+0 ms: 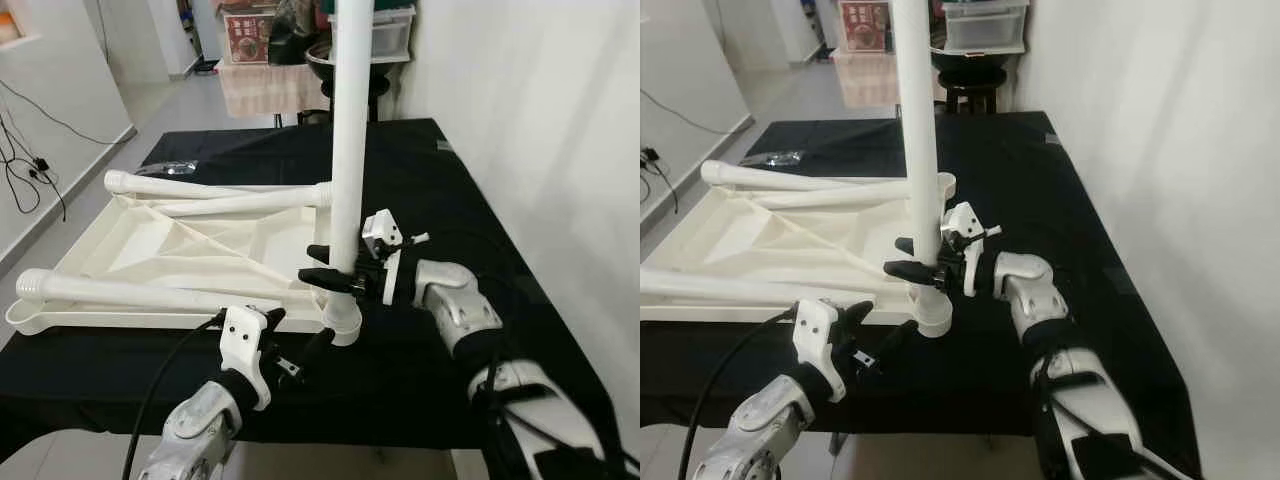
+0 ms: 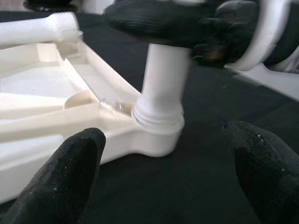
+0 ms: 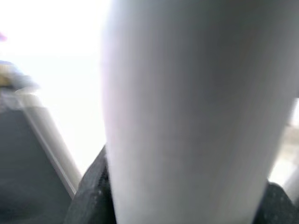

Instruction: Building children table

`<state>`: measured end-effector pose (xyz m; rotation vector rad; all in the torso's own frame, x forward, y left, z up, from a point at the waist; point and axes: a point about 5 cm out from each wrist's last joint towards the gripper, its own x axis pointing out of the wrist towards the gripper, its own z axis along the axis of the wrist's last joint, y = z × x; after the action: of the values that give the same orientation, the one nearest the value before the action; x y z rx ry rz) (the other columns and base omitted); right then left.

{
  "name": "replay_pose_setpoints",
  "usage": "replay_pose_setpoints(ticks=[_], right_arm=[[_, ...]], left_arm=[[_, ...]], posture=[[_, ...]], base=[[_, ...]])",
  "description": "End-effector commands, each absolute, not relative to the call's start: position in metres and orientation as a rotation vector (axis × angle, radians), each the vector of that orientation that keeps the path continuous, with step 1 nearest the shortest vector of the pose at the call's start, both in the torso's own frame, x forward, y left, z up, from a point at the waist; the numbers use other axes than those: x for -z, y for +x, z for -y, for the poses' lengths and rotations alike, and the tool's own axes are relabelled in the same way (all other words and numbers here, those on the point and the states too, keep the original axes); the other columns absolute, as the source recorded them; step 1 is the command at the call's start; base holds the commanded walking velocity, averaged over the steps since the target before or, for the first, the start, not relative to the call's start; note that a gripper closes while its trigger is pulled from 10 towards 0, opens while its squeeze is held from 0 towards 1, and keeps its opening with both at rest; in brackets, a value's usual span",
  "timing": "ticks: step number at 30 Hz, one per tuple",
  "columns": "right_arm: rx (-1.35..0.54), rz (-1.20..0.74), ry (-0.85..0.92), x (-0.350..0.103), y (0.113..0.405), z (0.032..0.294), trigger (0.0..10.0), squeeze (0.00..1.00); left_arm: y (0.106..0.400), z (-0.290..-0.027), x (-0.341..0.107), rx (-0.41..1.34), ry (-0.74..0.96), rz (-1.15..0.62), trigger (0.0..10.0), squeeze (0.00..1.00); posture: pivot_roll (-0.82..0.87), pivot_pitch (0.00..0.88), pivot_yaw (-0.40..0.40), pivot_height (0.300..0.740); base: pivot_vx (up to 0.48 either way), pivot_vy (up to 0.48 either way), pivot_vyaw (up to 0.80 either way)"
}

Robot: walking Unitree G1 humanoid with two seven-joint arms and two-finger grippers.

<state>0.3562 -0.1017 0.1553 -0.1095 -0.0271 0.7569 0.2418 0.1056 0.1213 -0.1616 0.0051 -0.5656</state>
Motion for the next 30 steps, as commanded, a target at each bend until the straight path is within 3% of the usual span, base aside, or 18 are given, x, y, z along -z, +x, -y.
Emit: replay_pose_setpoints(ticks=[1,7,10,11,12,14,15,19,22,23,24,25,26,27,30], right_arm=[[-0.583,0.045,-0.282,-0.136,0.334,0.098,0.0,0.0],[-0.488,-0.17,-0.122,-0.112,0.35,0.11,0.0,0.0],[-0.511,-0.164,-0.162,-0.112,0.349,0.106,0.0,0.0],[-0.51,-0.159,-0.179,-0.113,0.349,0.106,4.5,0.0],[-0.51,-0.158,-0.176,-0.114,0.349,0.107,10.0,0.0],[-0.501,-0.164,-0.158,-0.116,0.349,0.108,10.0,0.0],[-0.516,-0.164,-0.143,-0.119,0.349,0.107,10.0,1.0],[-0.517,-0.16,-0.138,-0.125,0.347,0.105,10.0,1.0],[-0.689,-0.08,-0.094,-0.151,0.356,0.095,10.0,1.0],[-0.814,-0.04,-0.083,-0.161,0.356,0.09,10.0,0.85],[-0.814,-0.04,-0.083,-0.161,0.356,0.09,10.0,0.85],[-0.927,0.005,-0.077,-0.171,0.355,0.086,10.0,0.17],[-0.927,0.005,-0.077,-0.171,0.355,0.086,10.0,0.17],[-1.121,0.056,-0.089,-0.182,0.352,0.082,10.0,0.0],[-1.315,0.038,-0.142,-0.183,0.349,0.082,10.0,0.0]], left_arm=[[0.241,-0.11,-0.121,0.563,-0.17,-0.011,10.0,0.0],[0.243,-0.109,-0.12,0.566,-0.164,-0.014,10.0,0.0],[0.244,-0.11,-0.12,0.553,-0.163,-0.009,10.0,0.0],[0.244,-0.11,-0.119,0.547,-0.163,-0.008,10.0,0.0],[0.244,-0.11,-0.119,0.548,-0.163,-0.008,10.0,0.0],[0.245,-0.109,-0.119,0.556,-0.161,-0.011,10.0,0.0],[0.245,-0.109,-0.119,0.564,-0.161,-0.012,10.0,0.0],[0.246,-0.108,-0.119,0.57,-0.161,-0.013,10.0,0.0],[0.246,-0.107,-0.12,0.559,-0.159,-0.006,10.0,0.0],[0.246,-0.107,-0.12,0.558,-0.159,-0.005,10.0,0.0],[0.246,-0.107,-0.12,0.558,-0.159,-0.005,10.0,0.0],[0.247,-0.107,-0.12,0.557,-0.16,-0.004,10.0,0.0],[0.247,-0.107,-0.12,0.557,-0.16,-0.004,10.0,0.0],[0.247,-0.107,-0.12,0.557,-0.161,-0.003,10.0,0.0],[0.247,-0.107,-0.12,0.558,-0.161,-0.003,10.0,0.0]], posture=[[-0.04,0.061,0.039,0.74],[-0.03,0.026,0.024,0.74],[-0.05,0.019,0.035,0.74],[-0.05,0.017,0.034,0.74],[-0.04,0.014,0.033,0.74],[-0.04,0.014,0.033,0.74],[-0.05,0.013,0.033,0.74],[-0.04,0.016,0.031,0.74],[-0.03,0.017,0.028,0.74],[-0.03,0.017,0.028,0.74],[-0.03,0.017,0.028,0.74],[-0.04,0.016,0.026,0.74],[-0.04,0.016,0.026,0.74],[-0.04,0.016,0.026,0.74],[-0.03,0.013,0.027,0.74]], base=[[0.0,0.0,0.0],[0.0,0.0,0.0],[0.0,0.0,0.0],[0.0,0.0,0.0],[0.0,0.0,0.0],[0.0,0.0,0.0],[0.0,0.0,0.0],[0.0,0.0,0.0],[0.0,0.0,0.0],[0.0,0.0,0.0],[0.0,0.0,0.0],[0.0,0.0,0.0],[0.0,0.0,0.0],[0.0,0.0,0.0],[0.0,0.0,0.0]])
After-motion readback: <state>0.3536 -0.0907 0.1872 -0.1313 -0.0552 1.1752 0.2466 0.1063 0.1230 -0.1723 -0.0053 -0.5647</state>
